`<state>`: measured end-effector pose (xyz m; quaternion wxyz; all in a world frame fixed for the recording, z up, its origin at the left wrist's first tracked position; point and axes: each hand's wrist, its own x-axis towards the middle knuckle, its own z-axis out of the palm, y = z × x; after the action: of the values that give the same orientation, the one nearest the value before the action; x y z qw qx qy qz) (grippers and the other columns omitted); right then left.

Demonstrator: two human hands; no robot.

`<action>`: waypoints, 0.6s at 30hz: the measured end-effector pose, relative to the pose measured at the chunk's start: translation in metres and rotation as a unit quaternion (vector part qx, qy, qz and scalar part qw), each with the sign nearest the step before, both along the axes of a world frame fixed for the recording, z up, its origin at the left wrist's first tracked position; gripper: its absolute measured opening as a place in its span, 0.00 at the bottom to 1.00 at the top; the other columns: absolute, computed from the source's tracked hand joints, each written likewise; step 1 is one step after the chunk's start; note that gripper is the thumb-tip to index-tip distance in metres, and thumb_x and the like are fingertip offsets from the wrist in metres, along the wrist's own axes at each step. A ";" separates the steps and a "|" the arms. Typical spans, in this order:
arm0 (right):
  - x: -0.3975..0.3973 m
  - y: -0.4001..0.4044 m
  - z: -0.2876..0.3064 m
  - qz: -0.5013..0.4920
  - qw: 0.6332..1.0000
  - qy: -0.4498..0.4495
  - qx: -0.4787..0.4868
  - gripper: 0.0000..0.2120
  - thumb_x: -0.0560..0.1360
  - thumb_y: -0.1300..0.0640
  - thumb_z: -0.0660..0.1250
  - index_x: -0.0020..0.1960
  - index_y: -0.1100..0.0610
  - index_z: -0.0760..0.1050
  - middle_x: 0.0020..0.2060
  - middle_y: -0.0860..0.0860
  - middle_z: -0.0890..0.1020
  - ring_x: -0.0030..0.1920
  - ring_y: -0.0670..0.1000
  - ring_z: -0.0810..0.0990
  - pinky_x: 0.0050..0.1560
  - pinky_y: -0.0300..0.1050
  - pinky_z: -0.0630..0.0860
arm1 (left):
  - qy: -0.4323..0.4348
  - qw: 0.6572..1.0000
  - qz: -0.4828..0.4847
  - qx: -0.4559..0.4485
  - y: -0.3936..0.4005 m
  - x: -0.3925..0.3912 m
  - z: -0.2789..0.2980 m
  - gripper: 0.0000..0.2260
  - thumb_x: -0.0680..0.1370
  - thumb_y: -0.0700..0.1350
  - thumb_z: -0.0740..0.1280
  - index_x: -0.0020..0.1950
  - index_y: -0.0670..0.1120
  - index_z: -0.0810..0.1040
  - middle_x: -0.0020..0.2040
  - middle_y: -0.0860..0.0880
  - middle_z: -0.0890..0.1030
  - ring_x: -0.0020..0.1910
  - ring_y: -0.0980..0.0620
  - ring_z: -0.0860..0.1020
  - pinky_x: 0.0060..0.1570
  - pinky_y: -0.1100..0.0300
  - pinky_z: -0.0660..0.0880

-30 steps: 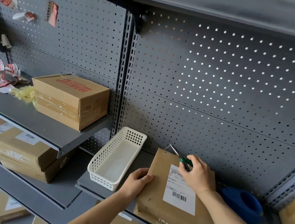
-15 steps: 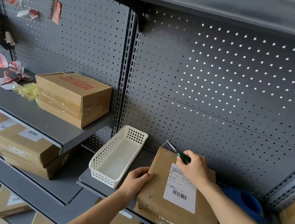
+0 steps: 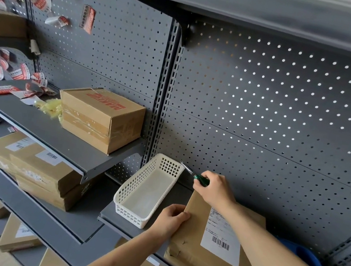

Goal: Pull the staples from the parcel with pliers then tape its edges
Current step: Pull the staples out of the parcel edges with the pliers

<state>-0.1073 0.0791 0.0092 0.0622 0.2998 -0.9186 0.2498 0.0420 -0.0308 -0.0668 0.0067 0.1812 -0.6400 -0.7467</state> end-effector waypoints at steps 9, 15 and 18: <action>-0.004 -0.020 0.004 0.018 0.999 -0.007 0.039 0.14 0.76 0.43 0.70 0.53 0.53 0.82 0.47 0.50 0.84 0.47 0.52 0.81 0.48 0.50 0.82 | -0.033 0.999 -0.002 -0.016 -0.002 0.001 0.002 0.18 0.75 0.59 0.74 0.60 0.51 0.79 0.53 0.51 0.86 0.49 0.54 0.86 0.51 0.58 0.83; -0.004 -0.029 0.001 0.020 0.997 -0.001 0.069 0.14 0.77 0.42 0.68 0.53 0.52 0.80 0.47 0.48 0.82 0.46 0.51 0.80 0.45 0.48 0.81 | -0.038 0.998 0.007 -0.044 -0.003 -0.003 -0.007 0.26 0.69 0.65 0.75 0.60 0.52 0.80 0.54 0.51 0.86 0.51 0.53 0.86 0.56 0.52 0.83; -0.003 -0.034 -0.001 0.027 0.997 0.008 0.077 0.16 0.77 0.42 0.68 0.56 0.53 0.80 0.49 0.49 0.82 0.48 0.51 0.80 0.48 0.49 0.82 | -0.042 0.998 0.002 -0.052 -0.004 -0.004 -0.008 0.28 0.67 0.67 0.74 0.61 0.53 0.79 0.54 0.51 0.86 0.51 0.53 0.85 0.56 0.52 0.83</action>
<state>-0.1106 0.0454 0.0082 0.0396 0.3305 -0.9262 0.1772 0.0376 -0.0349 -0.0745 -0.0091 0.2130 -0.6773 -0.7041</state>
